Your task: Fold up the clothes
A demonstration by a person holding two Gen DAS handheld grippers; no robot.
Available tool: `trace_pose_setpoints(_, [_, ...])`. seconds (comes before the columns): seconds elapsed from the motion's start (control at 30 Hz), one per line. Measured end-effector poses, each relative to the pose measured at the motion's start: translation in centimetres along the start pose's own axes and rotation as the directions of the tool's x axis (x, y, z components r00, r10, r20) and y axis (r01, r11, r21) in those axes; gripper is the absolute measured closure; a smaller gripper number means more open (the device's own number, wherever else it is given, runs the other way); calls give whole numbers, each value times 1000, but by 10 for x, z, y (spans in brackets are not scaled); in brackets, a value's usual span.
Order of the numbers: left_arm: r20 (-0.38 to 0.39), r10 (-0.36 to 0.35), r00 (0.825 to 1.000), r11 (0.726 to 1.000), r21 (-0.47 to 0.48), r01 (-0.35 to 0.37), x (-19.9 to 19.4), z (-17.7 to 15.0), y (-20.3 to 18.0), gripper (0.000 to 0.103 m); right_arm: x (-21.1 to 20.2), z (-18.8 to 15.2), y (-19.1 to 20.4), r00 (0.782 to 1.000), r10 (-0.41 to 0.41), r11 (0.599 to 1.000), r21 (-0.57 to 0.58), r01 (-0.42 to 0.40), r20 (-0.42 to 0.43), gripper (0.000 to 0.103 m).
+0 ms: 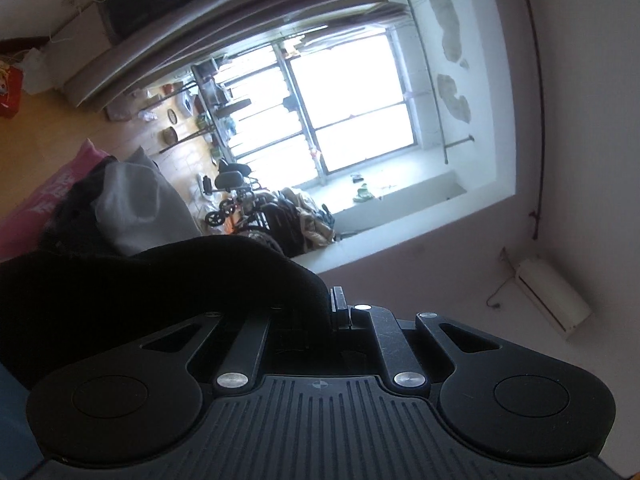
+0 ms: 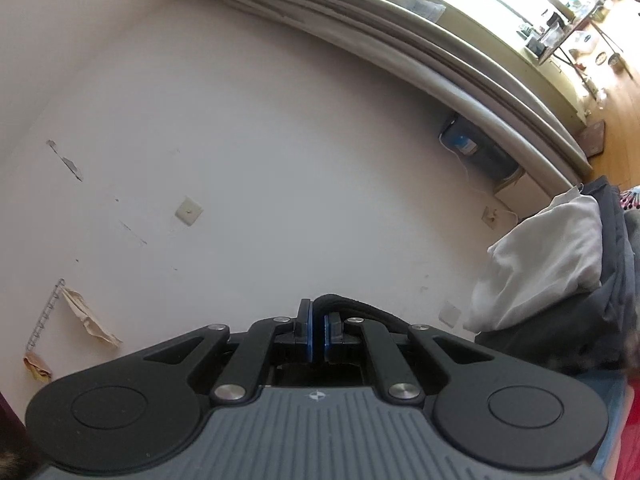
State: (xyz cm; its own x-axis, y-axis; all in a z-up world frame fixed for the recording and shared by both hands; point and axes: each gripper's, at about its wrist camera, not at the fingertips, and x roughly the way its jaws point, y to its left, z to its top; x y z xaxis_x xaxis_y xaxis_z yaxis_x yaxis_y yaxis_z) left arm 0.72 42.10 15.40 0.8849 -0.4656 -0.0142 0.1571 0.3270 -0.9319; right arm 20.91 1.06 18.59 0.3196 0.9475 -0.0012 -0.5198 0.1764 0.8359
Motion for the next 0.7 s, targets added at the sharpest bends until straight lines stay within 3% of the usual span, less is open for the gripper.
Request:
trace_pose_setpoints(0.2, [-97, -12, 995, 999, 47, 17, -14, -49, -12, 96, -45, -21, 25, 995, -82, 996, -31, 80, -60, 97])
trace_pose_setpoints(0.37, [-247, 6, 969, 999, 41, 4, -8, -100, -11, 96, -117, -63, 45, 990, -133, 991, -17, 133, -48, 97])
trace_pose_setpoints(0.5, [-373, 21, 928, 1000, -1, -23, 17, -139, -1, 96, -181, -95, 43, 987, -159, 985, 71, 159, -2, 97])
trace_pose_setpoints(0.7, [-581, 52, 812, 998, 2, -62, 60, -193, 19, 96, -261, -139, 30, 966, -258, 953, 172, 250, 25, 97])
